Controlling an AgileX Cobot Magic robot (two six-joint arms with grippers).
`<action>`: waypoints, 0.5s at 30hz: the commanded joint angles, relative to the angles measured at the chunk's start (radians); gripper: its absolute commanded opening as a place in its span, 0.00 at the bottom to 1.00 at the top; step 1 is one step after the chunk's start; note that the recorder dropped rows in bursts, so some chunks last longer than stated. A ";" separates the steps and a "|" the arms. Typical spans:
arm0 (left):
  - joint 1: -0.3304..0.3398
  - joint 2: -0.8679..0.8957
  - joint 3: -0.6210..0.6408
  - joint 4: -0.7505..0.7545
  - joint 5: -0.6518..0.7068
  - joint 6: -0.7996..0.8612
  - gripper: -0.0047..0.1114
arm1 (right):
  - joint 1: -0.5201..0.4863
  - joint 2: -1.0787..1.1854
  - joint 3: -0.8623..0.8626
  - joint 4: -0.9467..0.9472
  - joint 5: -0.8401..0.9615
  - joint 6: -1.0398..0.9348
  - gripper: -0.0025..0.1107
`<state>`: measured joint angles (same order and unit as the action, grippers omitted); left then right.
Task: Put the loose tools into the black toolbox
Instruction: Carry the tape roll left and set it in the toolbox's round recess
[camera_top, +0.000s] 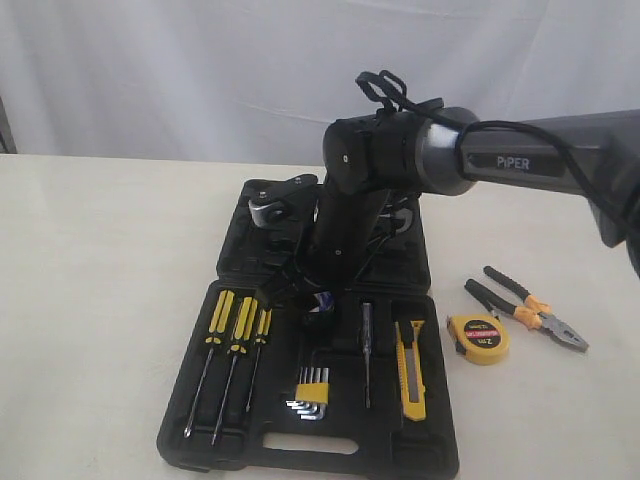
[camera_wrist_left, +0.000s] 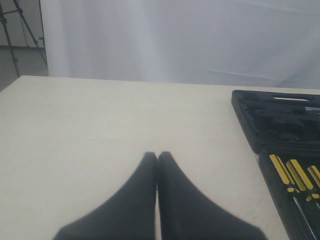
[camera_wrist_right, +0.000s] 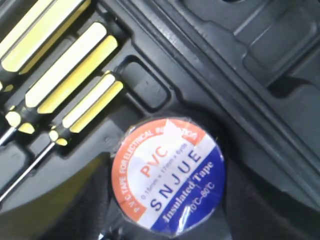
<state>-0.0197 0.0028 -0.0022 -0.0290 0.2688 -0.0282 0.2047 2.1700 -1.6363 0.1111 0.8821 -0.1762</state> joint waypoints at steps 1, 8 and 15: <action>-0.002 -0.003 0.002 -0.005 -0.001 -0.001 0.04 | -0.002 -0.002 -0.002 -0.007 -0.003 0.004 0.41; -0.002 -0.003 0.002 0.005 -0.001 -0.001 0.04 | -0.002 -0.002 -0.002 -0.007 -0.007 0.004 0.51; -0.002 -0.003 0.002 0.005 -0.001 -0.001 0.04 | -0.002 -0.002 -0.002 -0.007 0.001 0.004 0.63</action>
<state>-0.0197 0.0028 -0.0022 -0.0266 0.2688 -0.0282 0.2047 2.1700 -1.6363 0.1111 0.8821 -0.1762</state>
